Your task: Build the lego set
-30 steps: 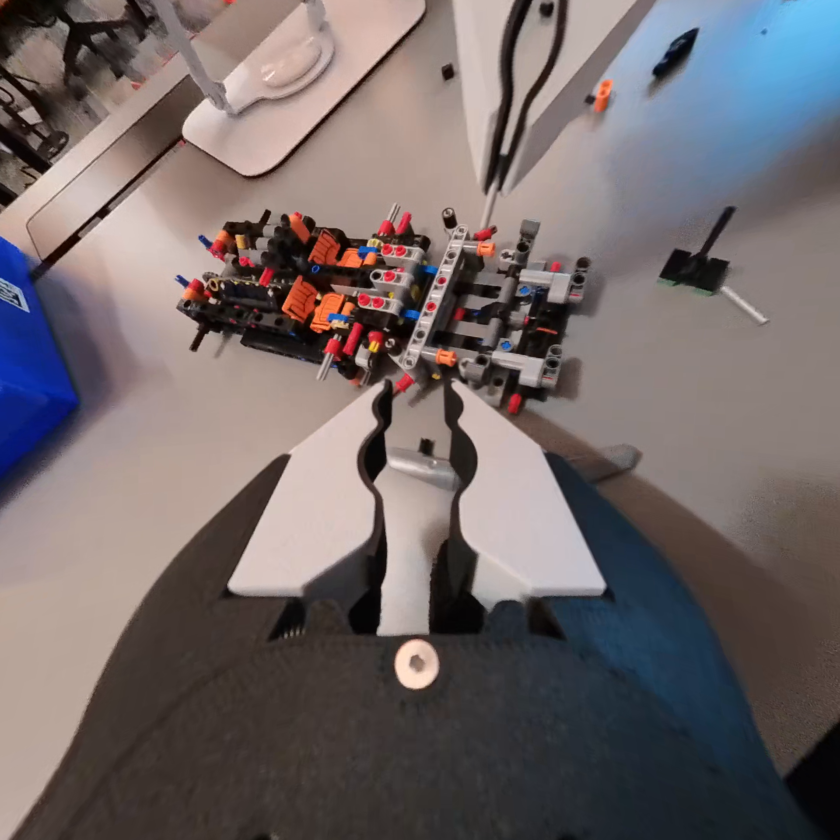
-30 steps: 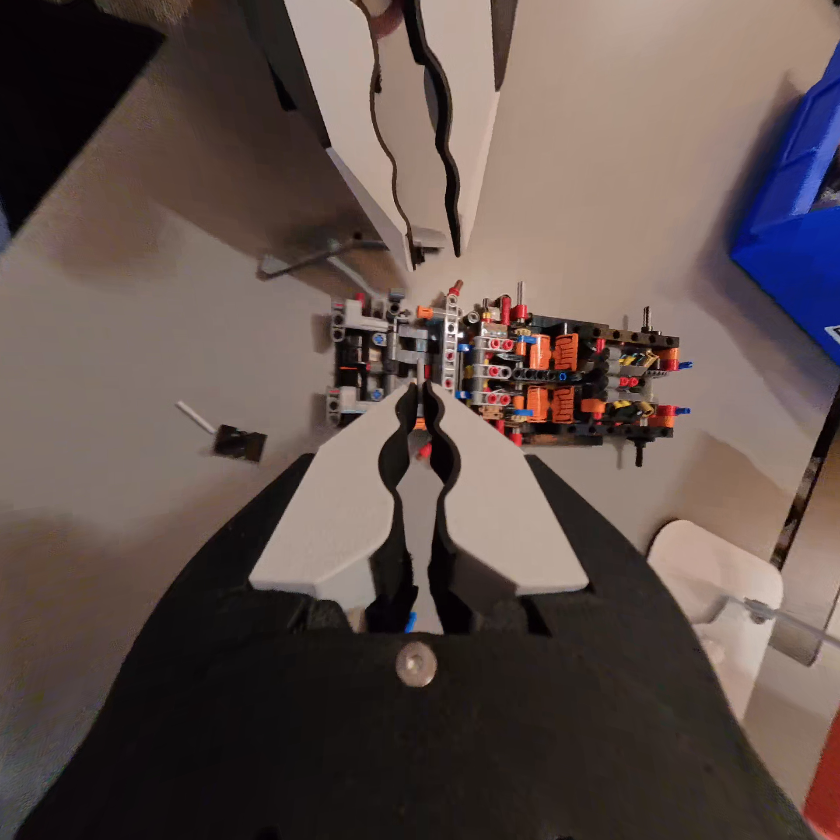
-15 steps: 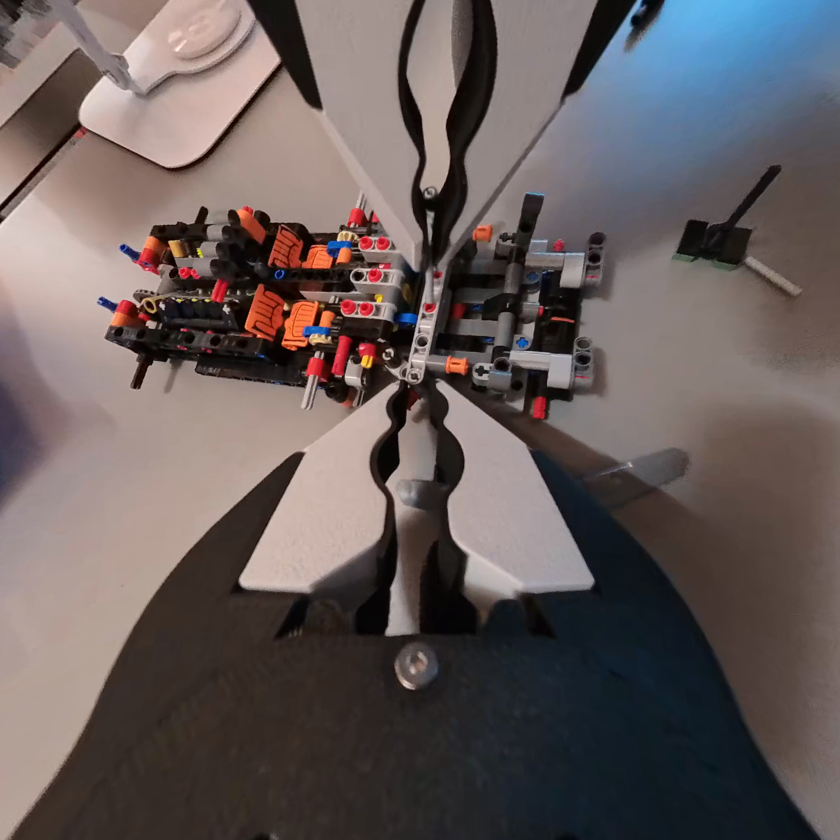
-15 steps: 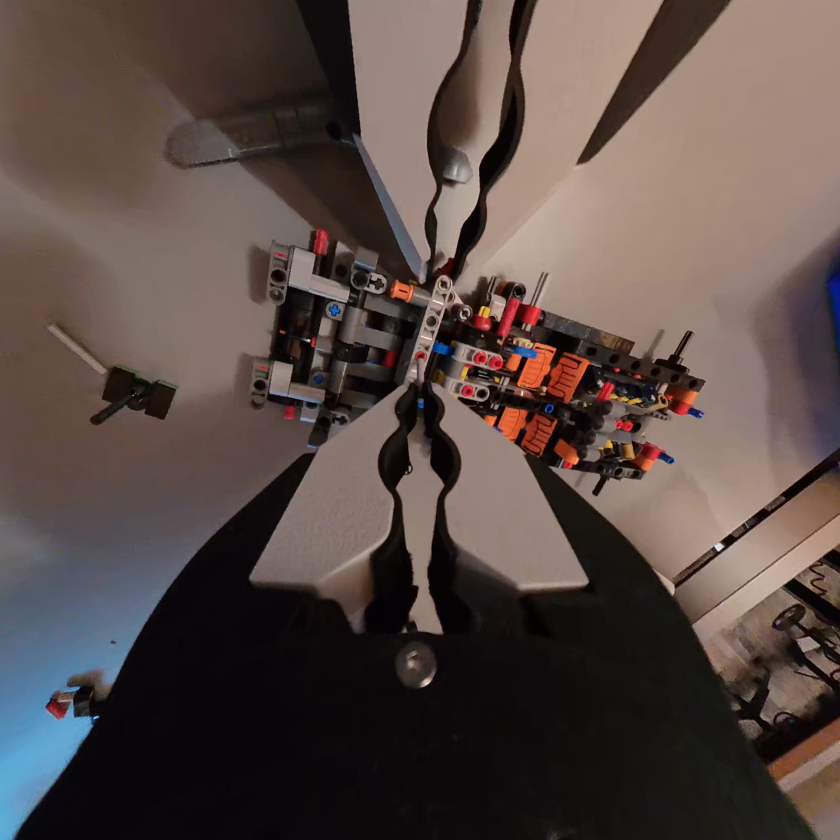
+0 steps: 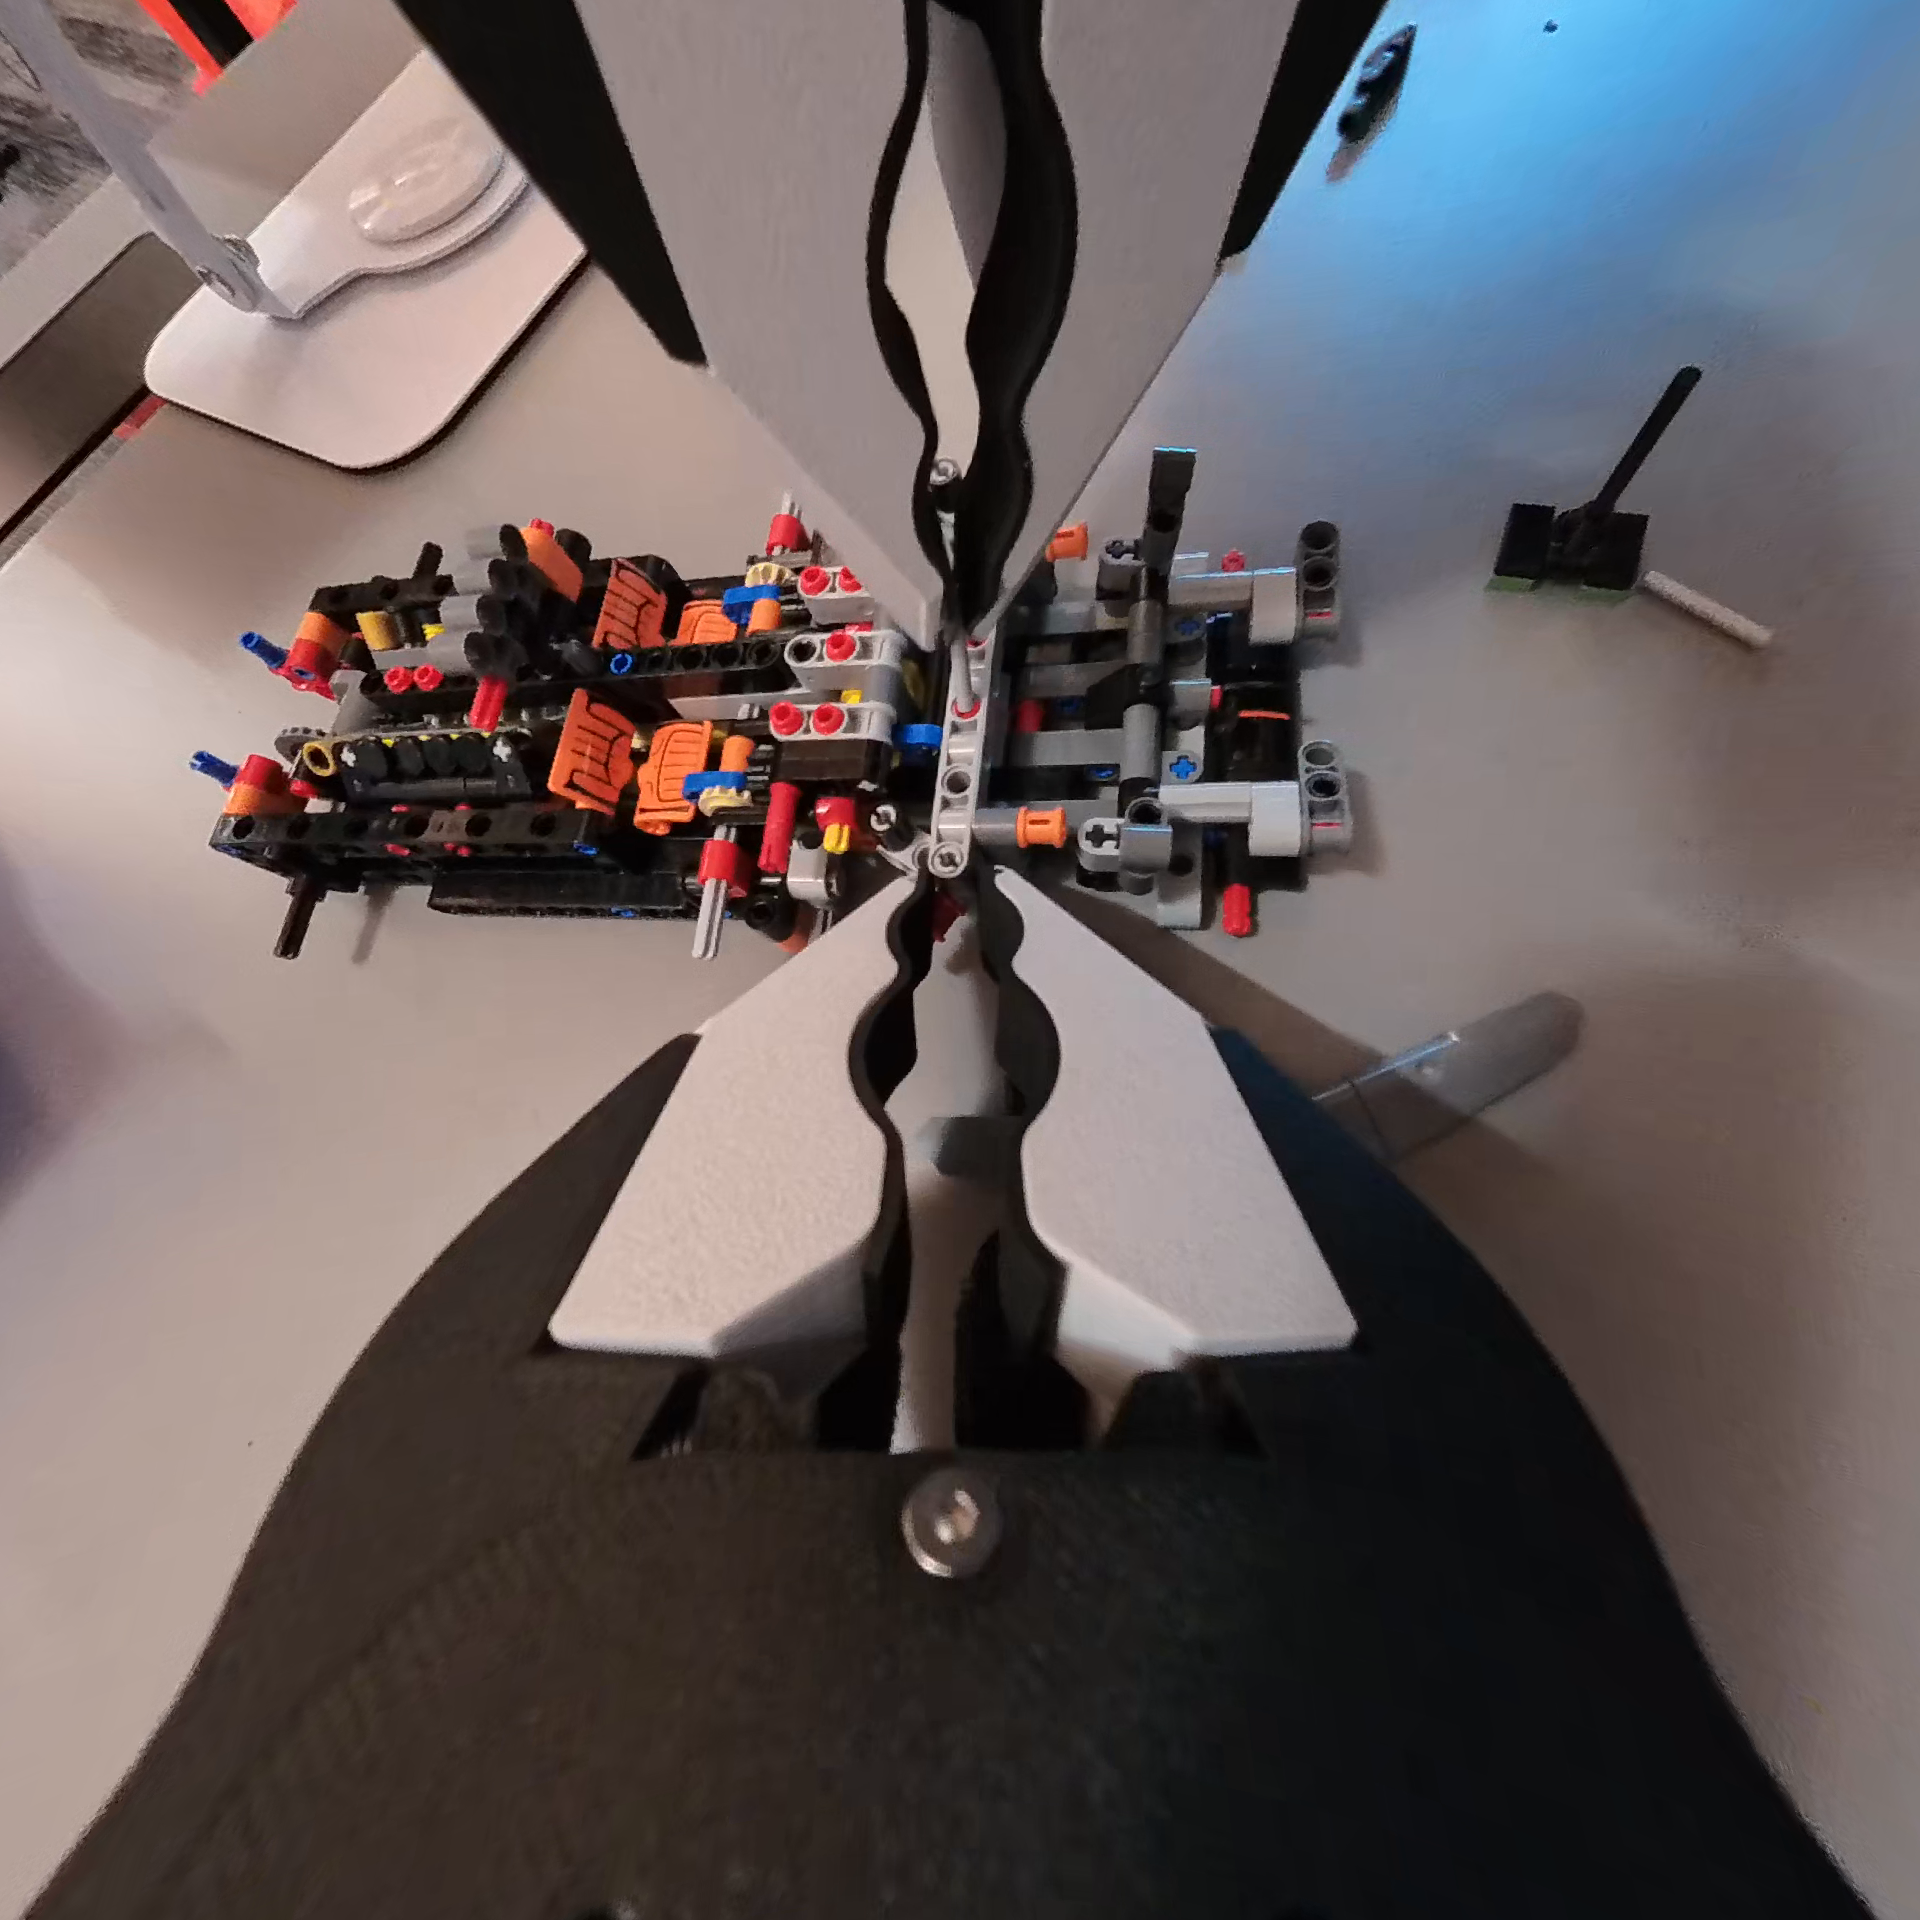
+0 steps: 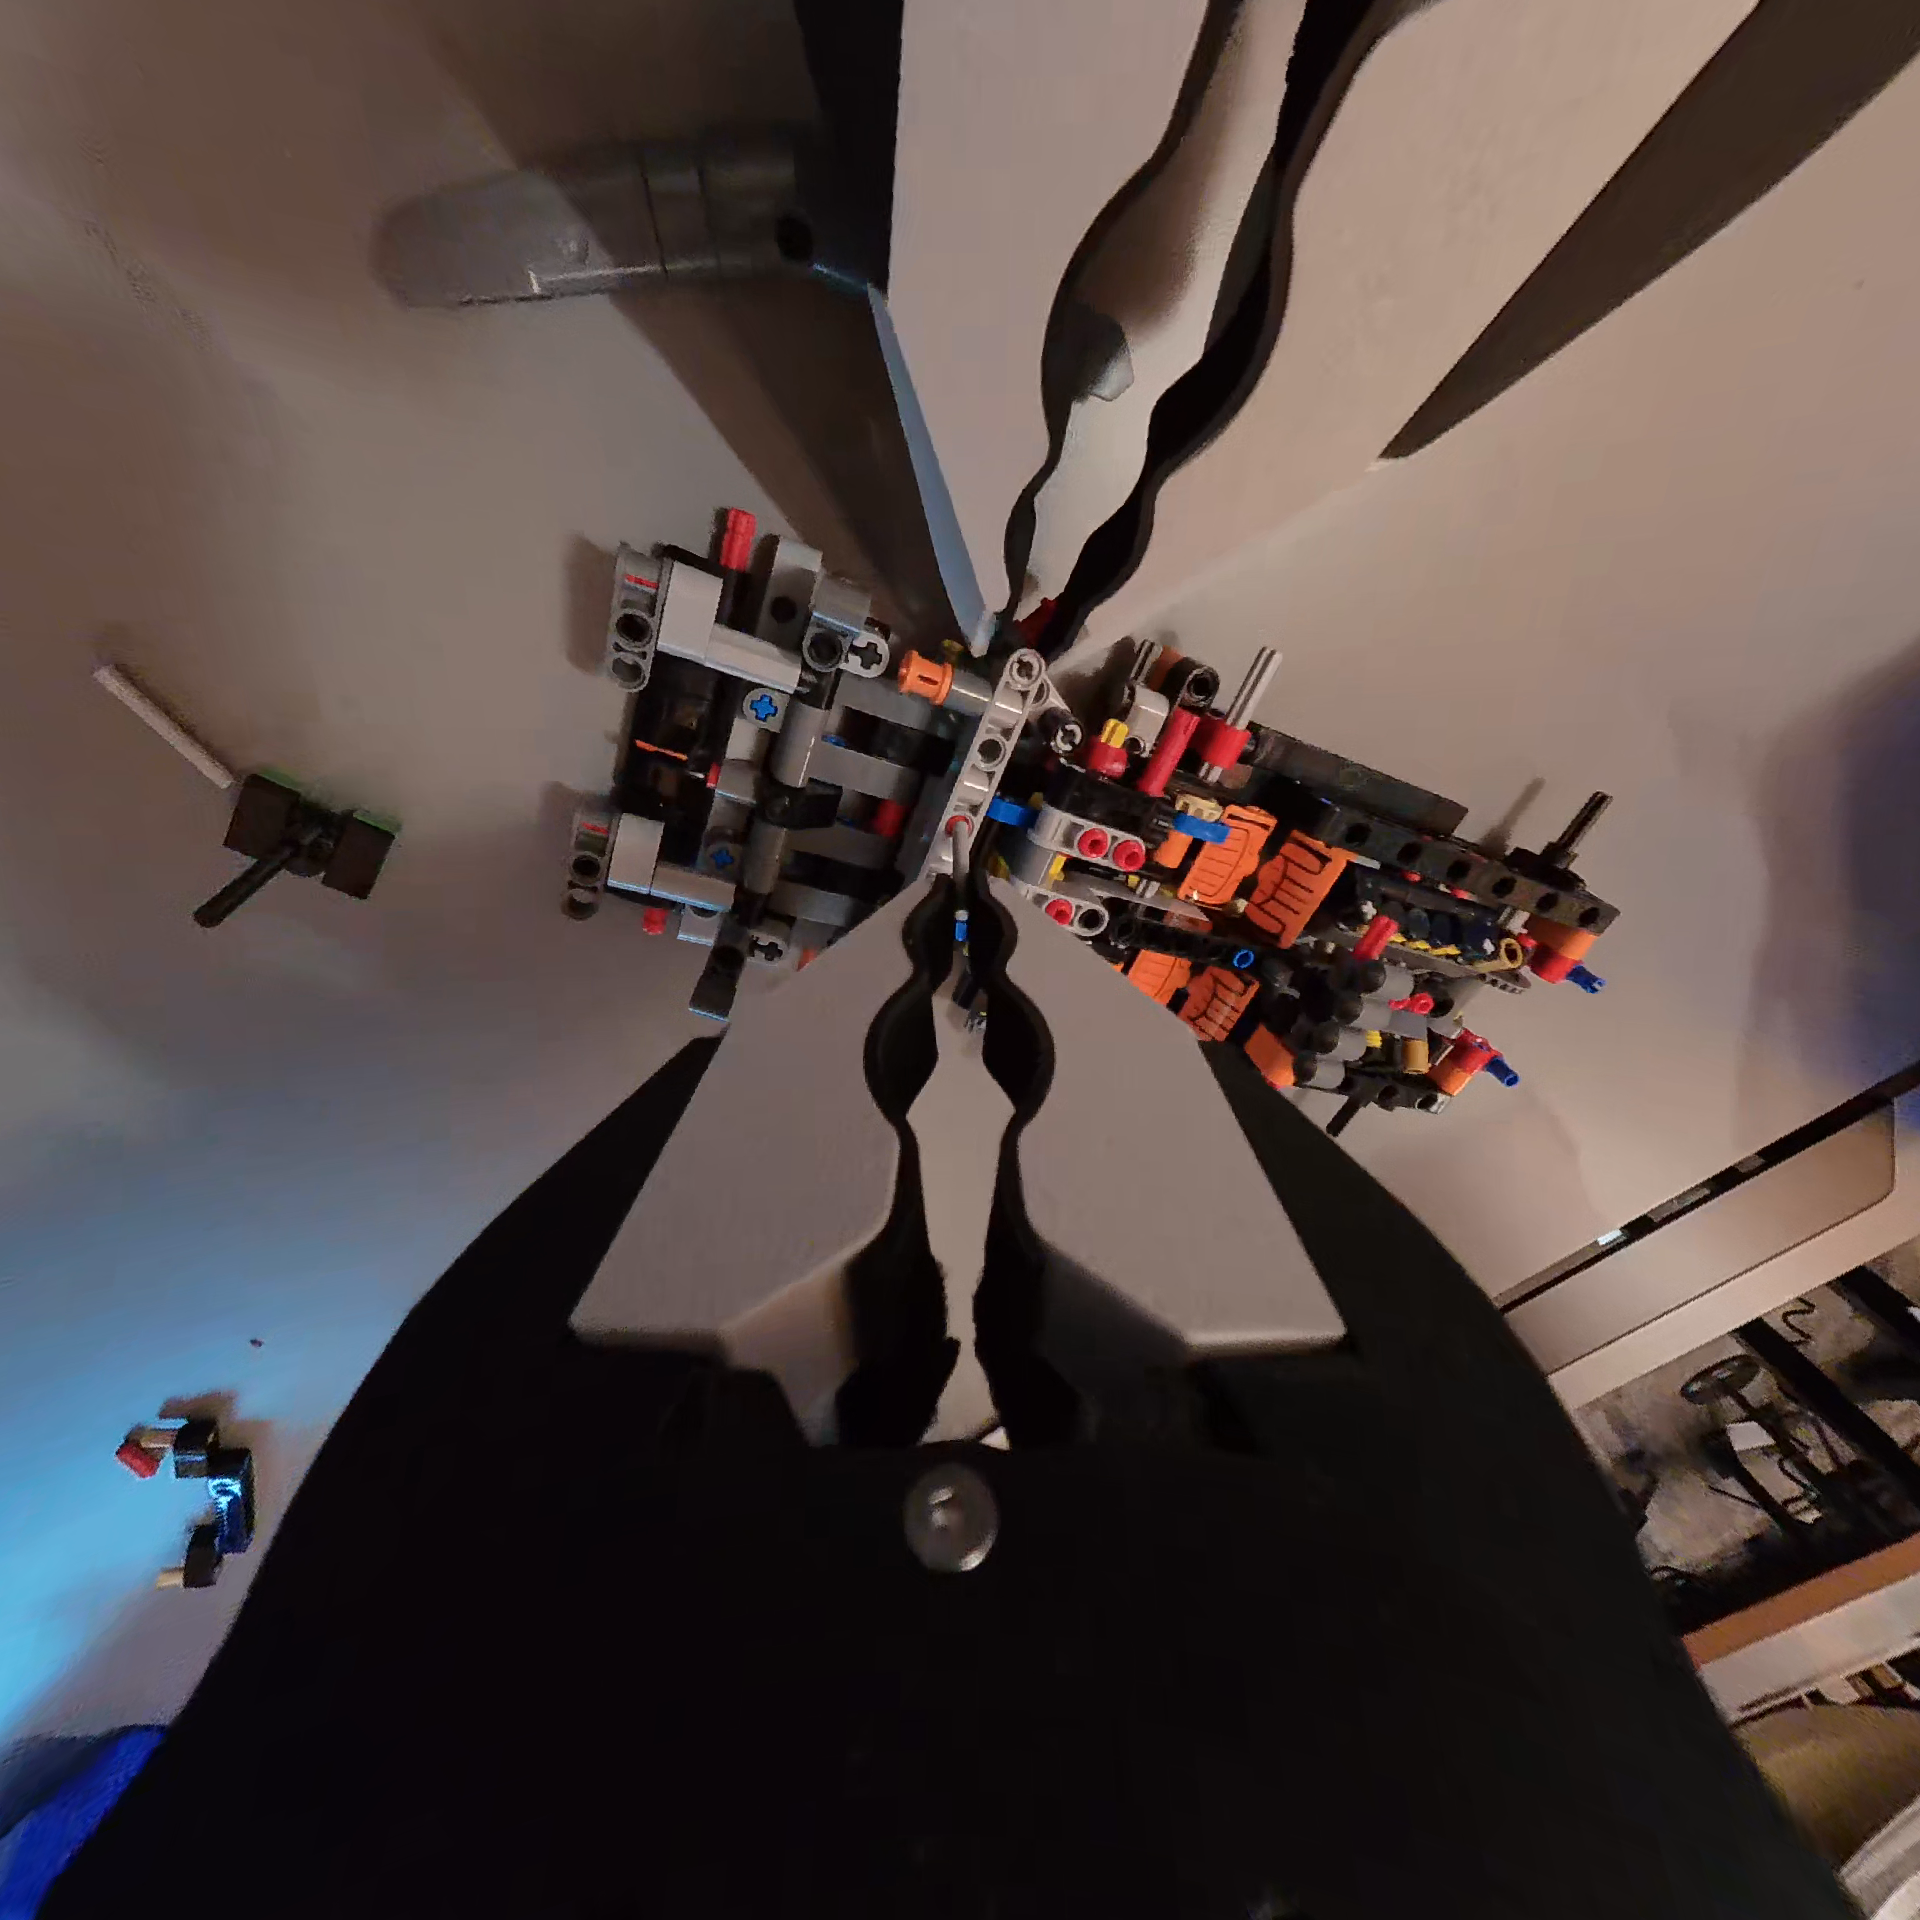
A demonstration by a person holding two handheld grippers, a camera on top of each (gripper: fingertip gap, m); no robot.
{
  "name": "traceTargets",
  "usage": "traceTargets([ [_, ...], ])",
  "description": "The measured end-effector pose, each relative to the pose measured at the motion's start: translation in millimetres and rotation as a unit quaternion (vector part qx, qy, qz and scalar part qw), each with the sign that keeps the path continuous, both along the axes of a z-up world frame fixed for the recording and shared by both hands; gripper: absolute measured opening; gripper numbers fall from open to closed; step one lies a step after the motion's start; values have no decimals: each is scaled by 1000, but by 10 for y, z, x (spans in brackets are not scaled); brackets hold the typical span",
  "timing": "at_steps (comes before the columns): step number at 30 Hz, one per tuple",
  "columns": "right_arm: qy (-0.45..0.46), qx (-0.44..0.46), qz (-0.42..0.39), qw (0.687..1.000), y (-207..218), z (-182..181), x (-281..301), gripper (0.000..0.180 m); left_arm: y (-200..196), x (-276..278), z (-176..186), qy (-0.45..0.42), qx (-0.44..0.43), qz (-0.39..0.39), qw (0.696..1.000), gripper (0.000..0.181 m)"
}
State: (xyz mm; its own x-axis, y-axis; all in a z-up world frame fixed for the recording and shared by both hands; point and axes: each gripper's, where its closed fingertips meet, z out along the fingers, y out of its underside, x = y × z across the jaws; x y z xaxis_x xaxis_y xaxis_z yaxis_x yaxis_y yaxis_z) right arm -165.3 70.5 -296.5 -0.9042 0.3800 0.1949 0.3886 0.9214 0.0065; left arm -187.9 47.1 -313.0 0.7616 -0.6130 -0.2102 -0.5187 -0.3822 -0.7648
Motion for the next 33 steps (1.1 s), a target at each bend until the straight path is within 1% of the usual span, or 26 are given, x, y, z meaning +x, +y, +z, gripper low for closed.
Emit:
traceTargets([
  [3,-2,1,6,1000,-4,0,0,0,-1,-1,-1,1,1,0,1000,5],
  [15,-4,-38,-21,999,-17,-12,-4,0,2,0,-7,10,5,3,1000,5],
  [23,0,-49,-26,998,-32,-58,-7,0,10,8,2,14,13,7,1000,5],
  [26,-6,-73,-48,996,-15,-53,-1,0,17,9,7,7,10,8,1000,5],
  [29,-3,-84,-69,994,13,-31,30,0,22,30,0,15,15,4,1000,5],
  [33,21,-73,-57,995,-35,122,4,0,42,40,0,14,14,3,1000,5],
])
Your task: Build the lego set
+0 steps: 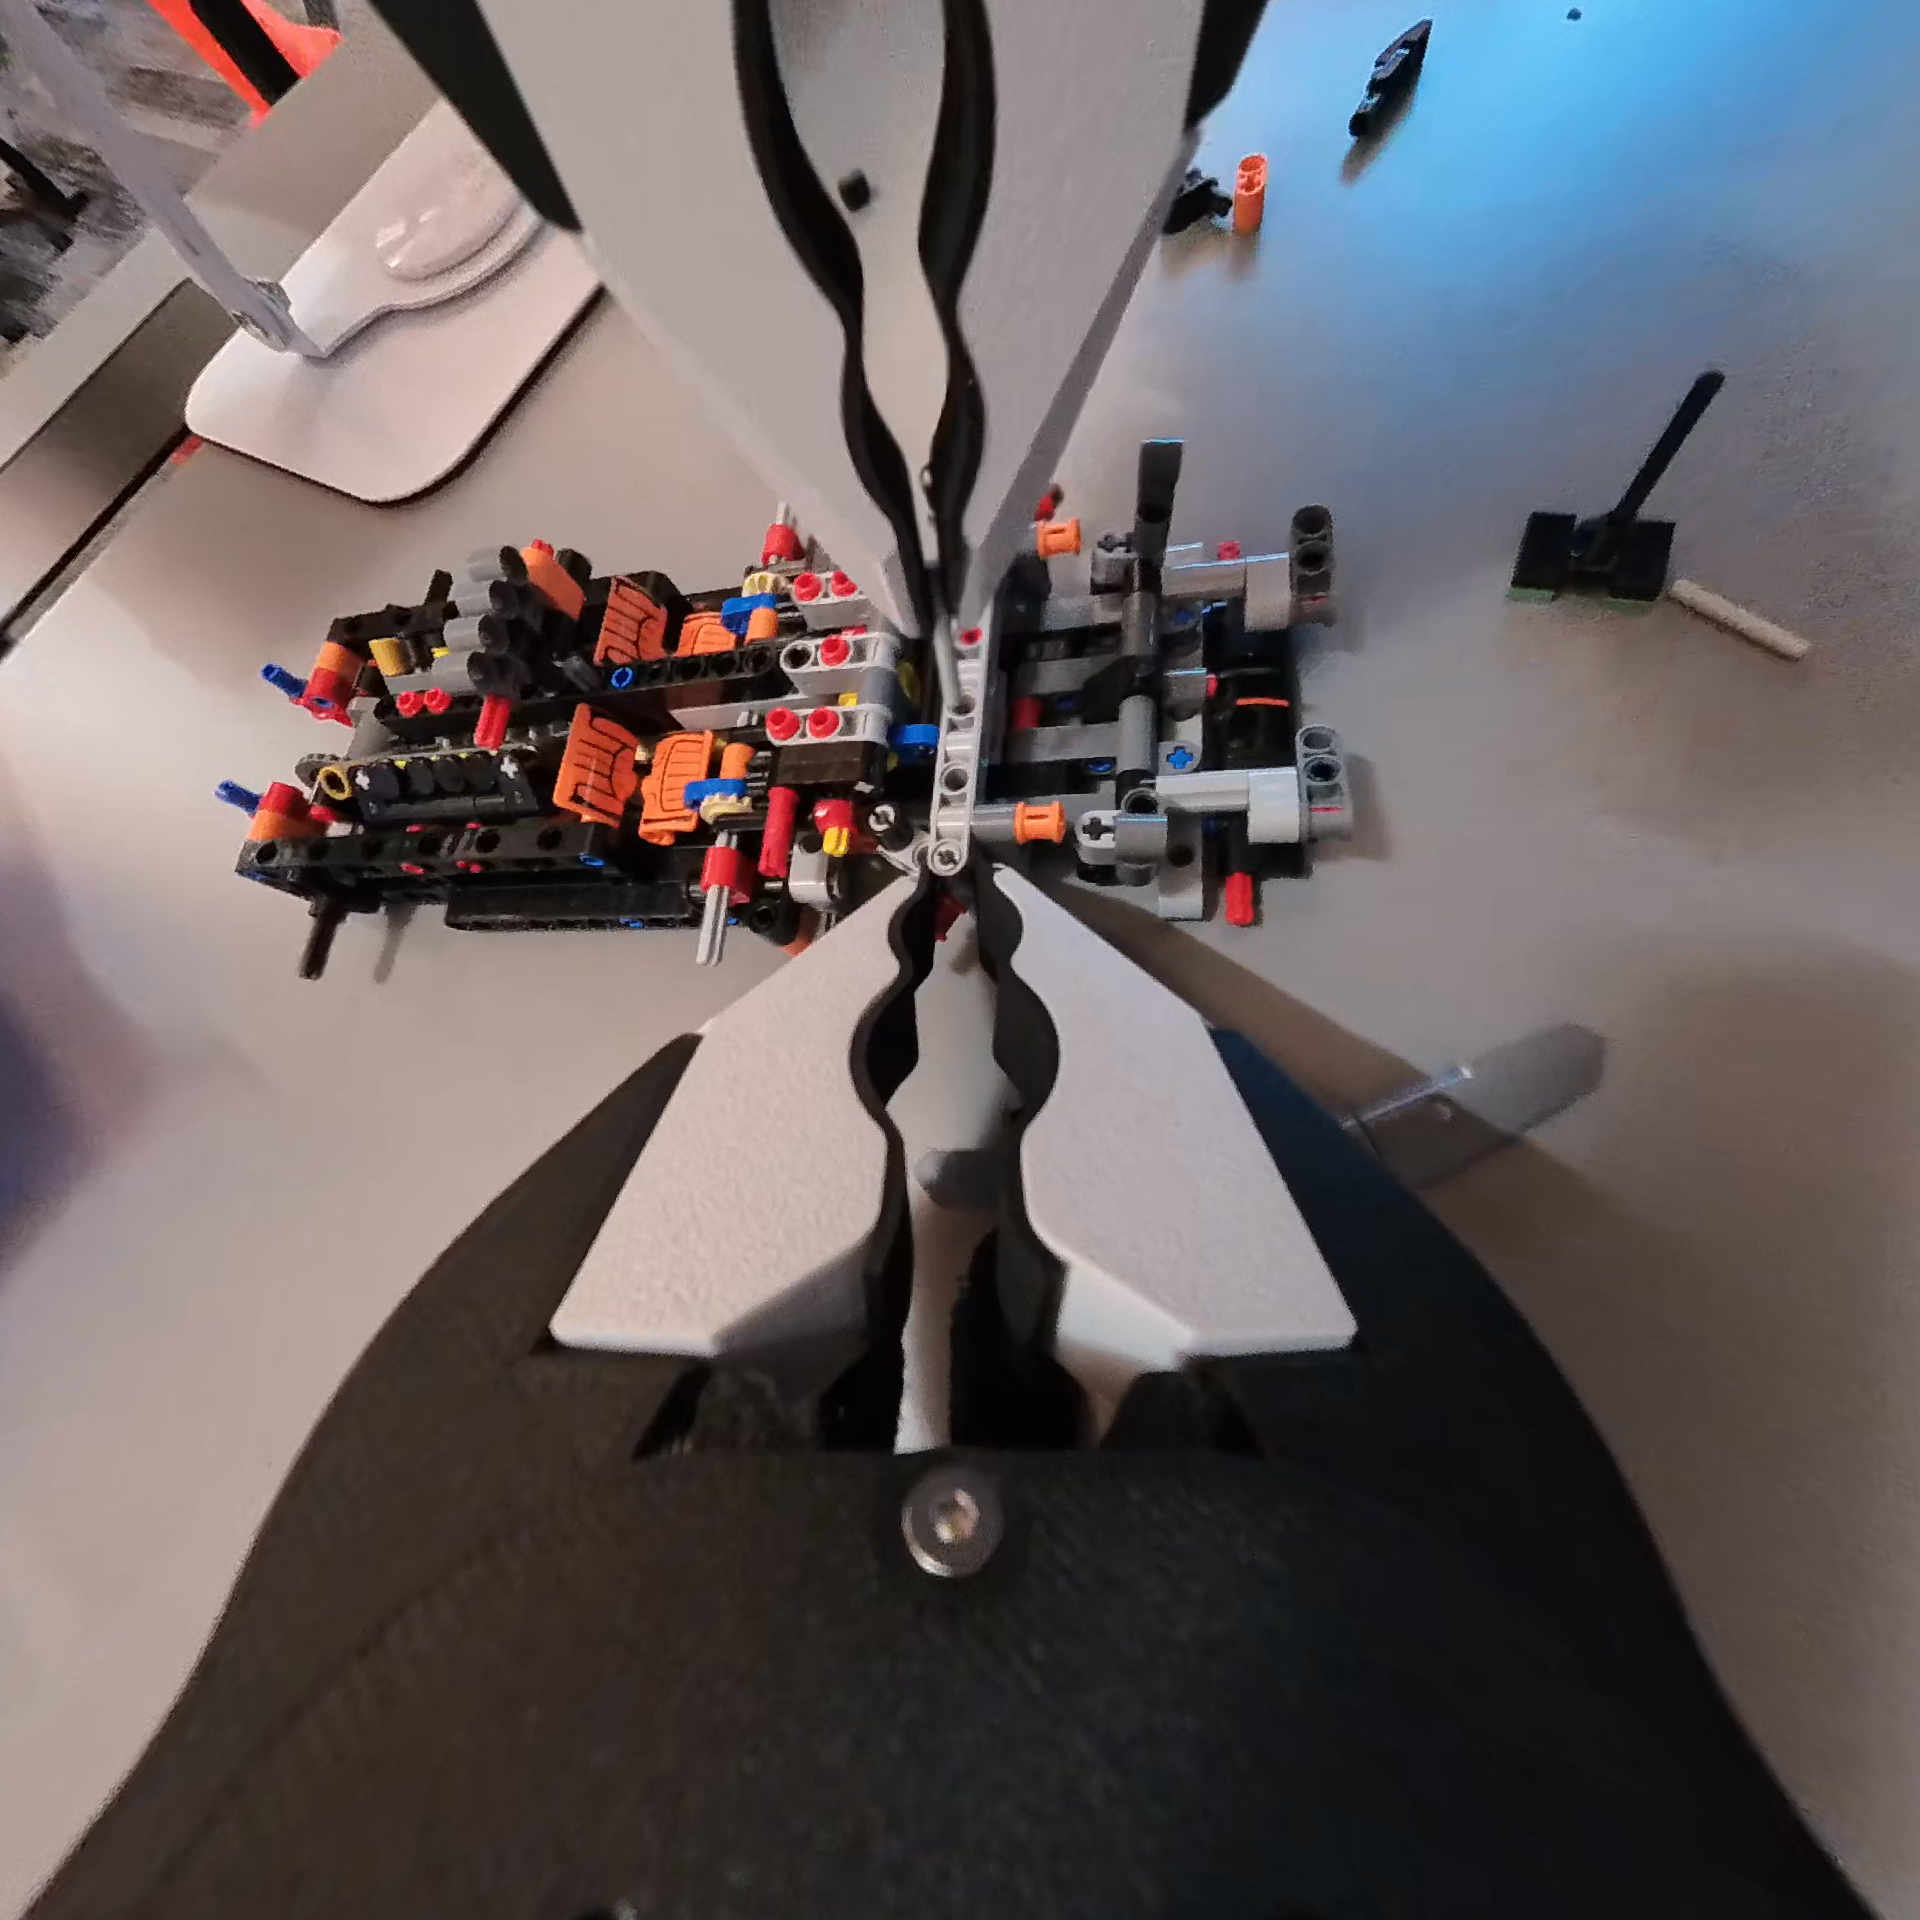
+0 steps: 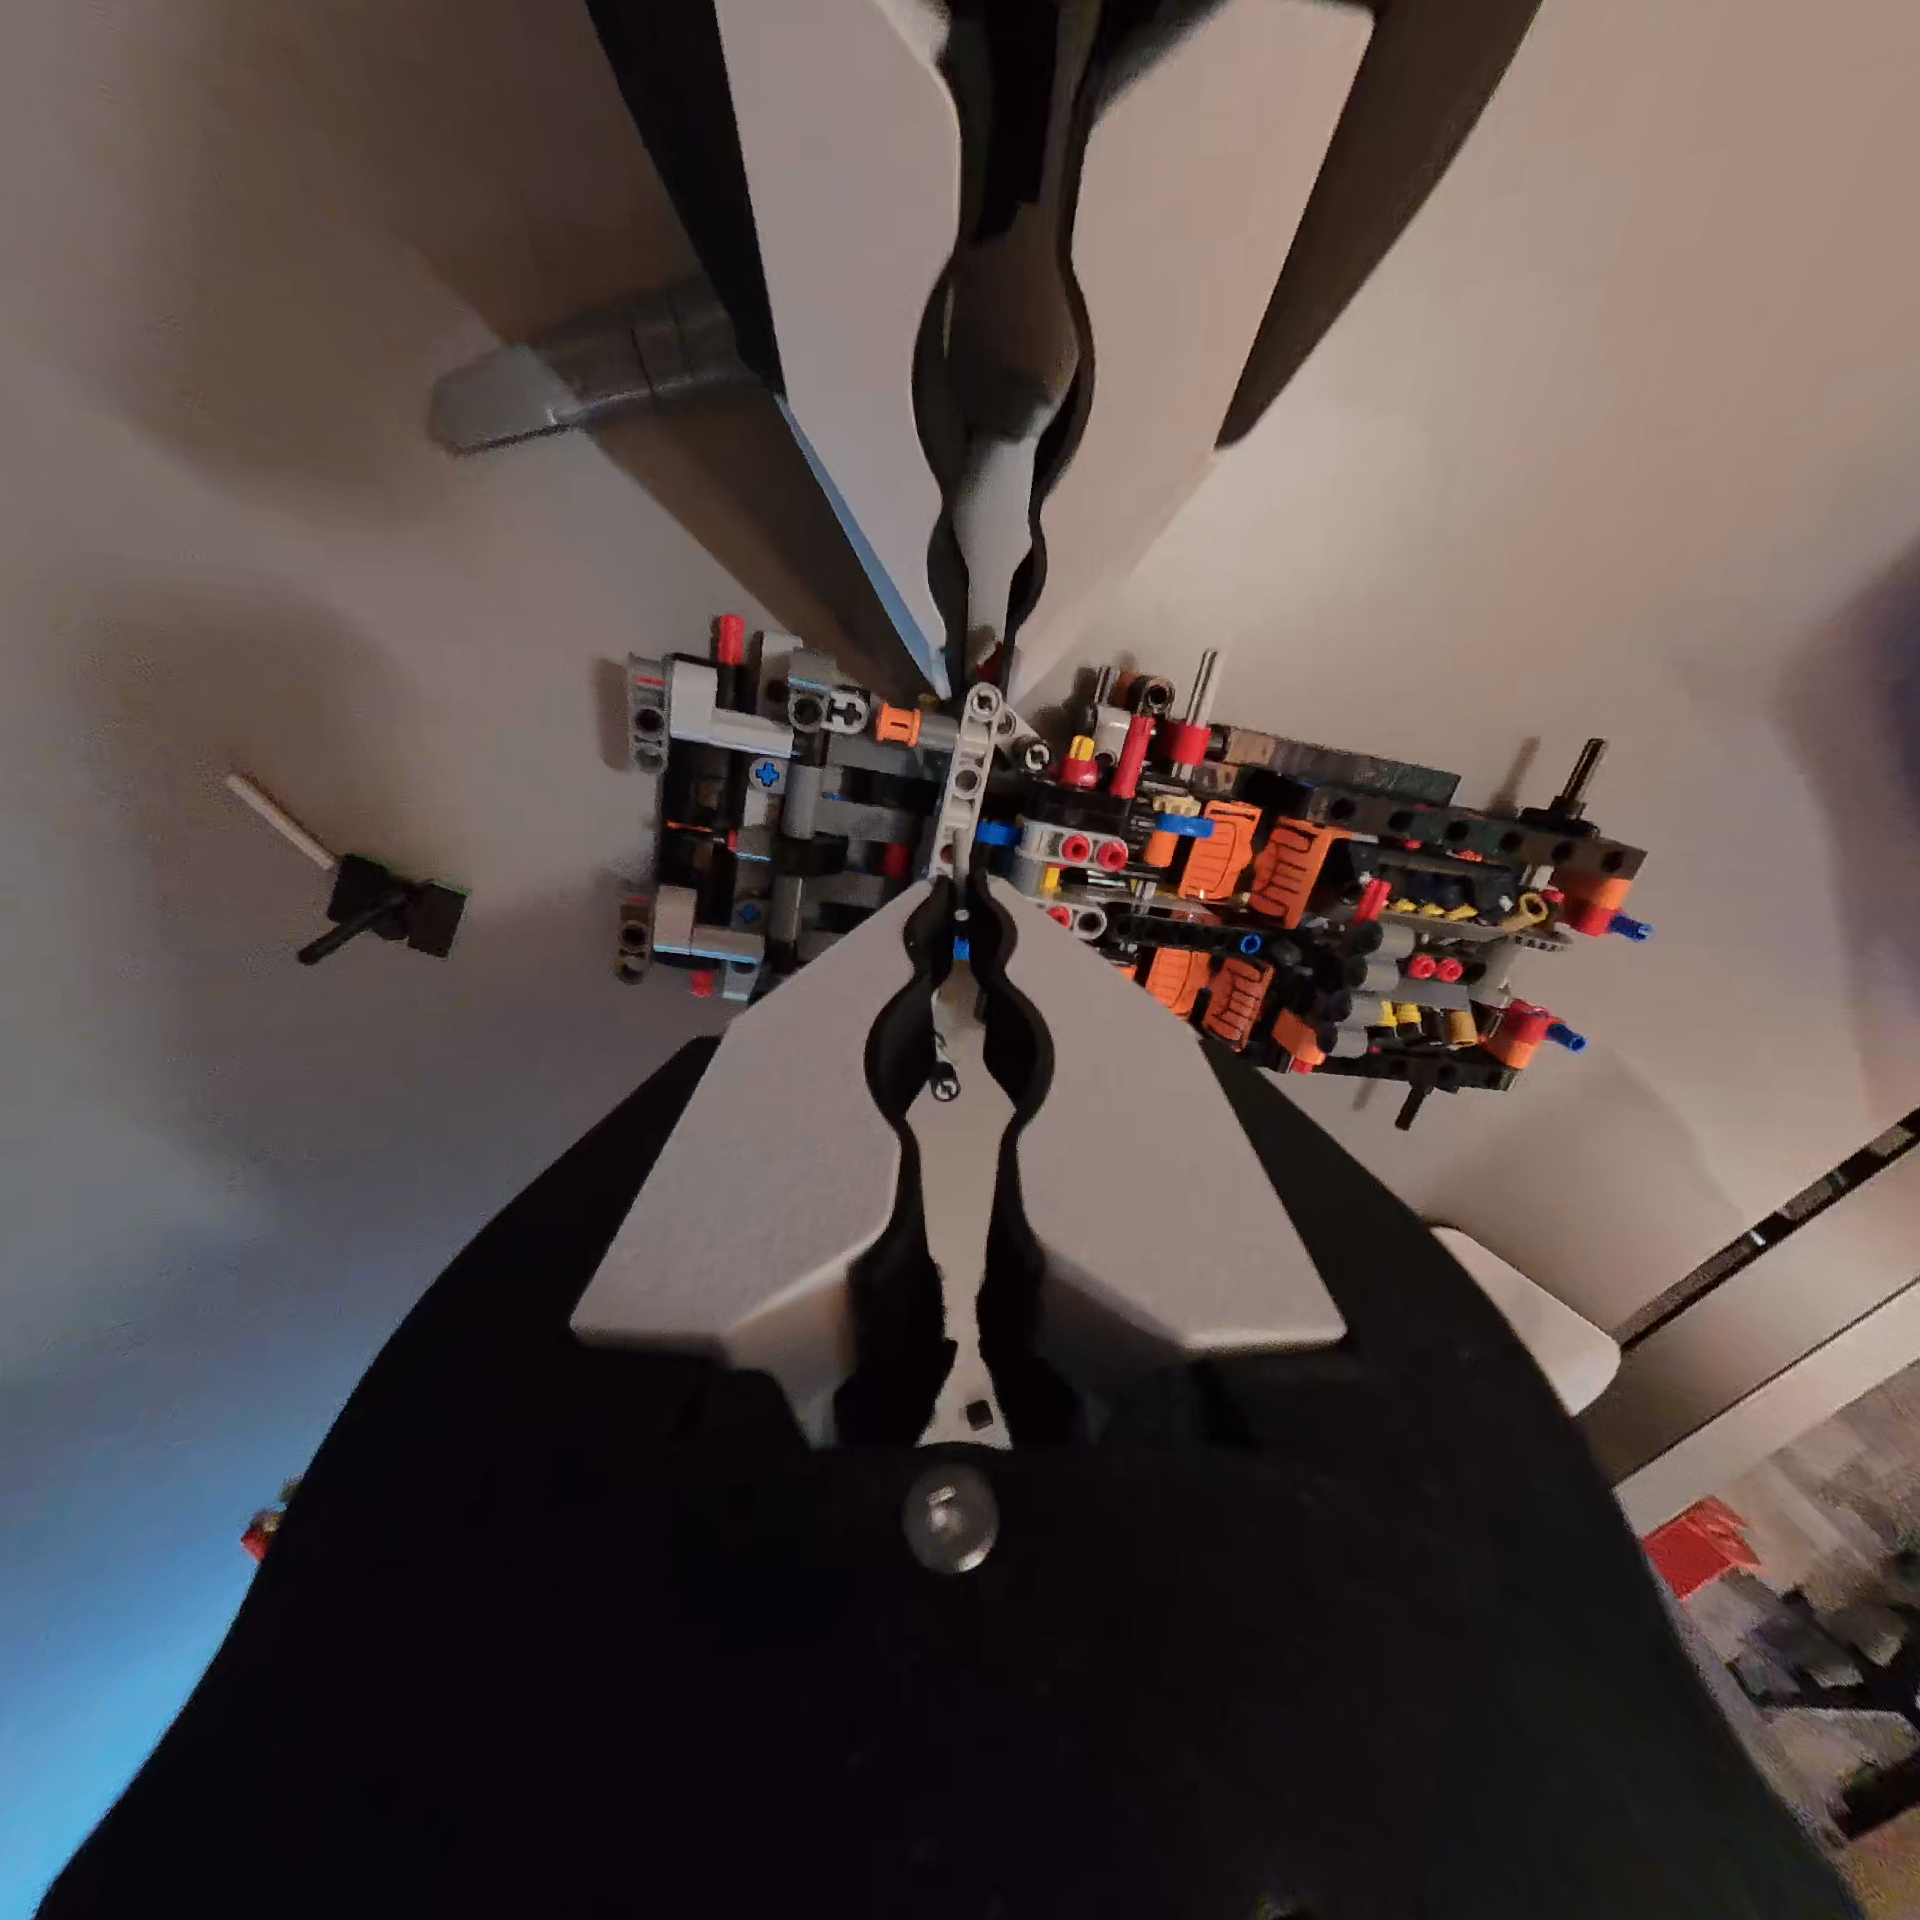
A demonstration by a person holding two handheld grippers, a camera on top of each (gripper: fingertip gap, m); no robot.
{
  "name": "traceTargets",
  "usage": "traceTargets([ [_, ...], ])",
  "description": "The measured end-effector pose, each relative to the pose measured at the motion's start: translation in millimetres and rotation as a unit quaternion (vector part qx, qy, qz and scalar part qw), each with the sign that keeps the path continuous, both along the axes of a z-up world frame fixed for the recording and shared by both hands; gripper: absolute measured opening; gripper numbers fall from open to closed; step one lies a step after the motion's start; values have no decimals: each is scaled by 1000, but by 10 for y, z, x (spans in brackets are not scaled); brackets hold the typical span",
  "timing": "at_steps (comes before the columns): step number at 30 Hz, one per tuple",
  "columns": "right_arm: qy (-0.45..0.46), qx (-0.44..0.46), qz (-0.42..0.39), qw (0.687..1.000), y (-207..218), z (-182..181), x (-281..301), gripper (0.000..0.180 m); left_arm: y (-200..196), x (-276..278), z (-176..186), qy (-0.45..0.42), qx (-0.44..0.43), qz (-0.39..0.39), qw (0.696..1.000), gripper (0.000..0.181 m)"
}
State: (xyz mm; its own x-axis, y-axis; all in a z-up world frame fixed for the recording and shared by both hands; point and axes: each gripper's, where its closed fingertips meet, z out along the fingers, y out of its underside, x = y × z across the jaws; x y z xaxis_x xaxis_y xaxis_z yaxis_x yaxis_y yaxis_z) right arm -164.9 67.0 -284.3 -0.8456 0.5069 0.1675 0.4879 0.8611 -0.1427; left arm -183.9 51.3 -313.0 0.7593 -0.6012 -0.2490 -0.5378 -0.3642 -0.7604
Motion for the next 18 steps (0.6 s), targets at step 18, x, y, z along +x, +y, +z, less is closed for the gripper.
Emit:
traceTargets([
  [18,-34,40,18,998,200,-121,160,0,1,20,1,0,1,-4,1000,5],
])
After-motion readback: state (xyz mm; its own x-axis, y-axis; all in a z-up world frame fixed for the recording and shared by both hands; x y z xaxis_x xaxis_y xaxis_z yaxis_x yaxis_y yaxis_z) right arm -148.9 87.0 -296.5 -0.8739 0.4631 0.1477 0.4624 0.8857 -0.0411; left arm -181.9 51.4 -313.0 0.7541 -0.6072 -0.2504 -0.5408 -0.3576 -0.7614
